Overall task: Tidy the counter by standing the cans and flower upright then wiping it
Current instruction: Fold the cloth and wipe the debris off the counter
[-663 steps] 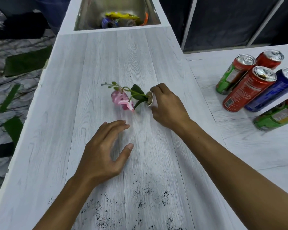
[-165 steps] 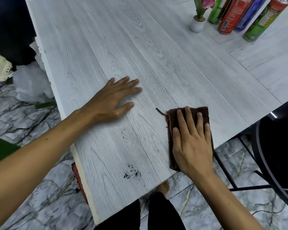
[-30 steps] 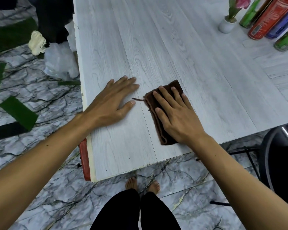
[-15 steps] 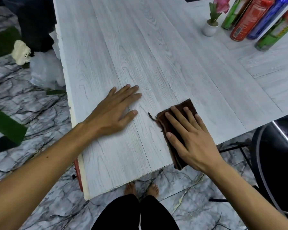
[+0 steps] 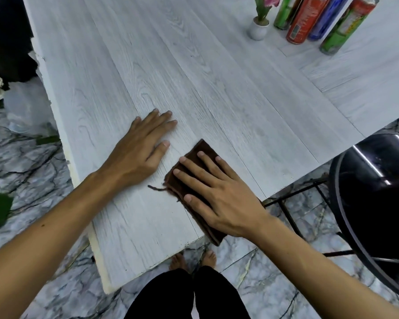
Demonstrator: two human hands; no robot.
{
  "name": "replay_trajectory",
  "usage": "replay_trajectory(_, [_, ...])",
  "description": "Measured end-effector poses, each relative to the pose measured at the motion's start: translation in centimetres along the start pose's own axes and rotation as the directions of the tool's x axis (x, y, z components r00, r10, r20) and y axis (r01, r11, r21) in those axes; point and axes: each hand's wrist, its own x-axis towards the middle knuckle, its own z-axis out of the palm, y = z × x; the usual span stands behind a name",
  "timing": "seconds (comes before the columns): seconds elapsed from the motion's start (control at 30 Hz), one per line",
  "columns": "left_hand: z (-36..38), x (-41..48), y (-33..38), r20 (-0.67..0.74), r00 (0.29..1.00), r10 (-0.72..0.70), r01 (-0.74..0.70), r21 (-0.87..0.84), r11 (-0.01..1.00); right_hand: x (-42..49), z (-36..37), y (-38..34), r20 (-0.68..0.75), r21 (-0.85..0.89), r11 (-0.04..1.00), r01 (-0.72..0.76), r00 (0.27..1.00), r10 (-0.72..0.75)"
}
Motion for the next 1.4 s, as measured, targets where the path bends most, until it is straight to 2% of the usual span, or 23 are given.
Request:
replay_trajectory(0.23, [0.2, 0.7, -0.2, -0.03, 0.999, -0.043, 0.042, -0.029, 0.999, 3.8, -1.4, 2.8, 0.024, 0.01, 0.999, 0.034, 0.999, -0.034])
replay_trajectory(0.43, [0.6, 1.5, -0.1, -0.037, 0.998, -0.053, 0.054, 0.011, 0.999, 5.6, -2.6, 6.5, 0.011, 0.033, 0.999, 0.03, 0.999, -0.03])
replay_trajectory(0.67, [1.4, 3.2, 1.9, -0.016, 0.999, -0.031, 0.032, 0.041, 0.999, 3.9, -3.7, 11.7, -0.06, 0.066, 0.994, -0.091, 0.994, 0.095])
replay_trajectory(0.87, [2.6, 4.8, 3.4, 0.003, 1.0, 0.001, -0.001, 0.039, 0.999, -0.1, -4.3, 14.6, -0.065, 0.083, 0.984, -0.16, 0.984, 0.165])
replay_trajectory(1.1, [3.1, 4.9, 3.9, 0.015, 1.0, 0.019, -0.019, 0.041, 0.999, -3.7, -3.9, 13.8, -0.065, 0.09, 0.982, -0.166, 0.983, 0.172])
replay_trajectory(1.4, [3.4, 4.8, 4.6, 0.018, 1.0, 0.018, -0.018, 0.043, 0.999, -5.4, -2.3, 9.9, -0.056, 0.023, 0.999, -0.022, 0.998, 0.024])
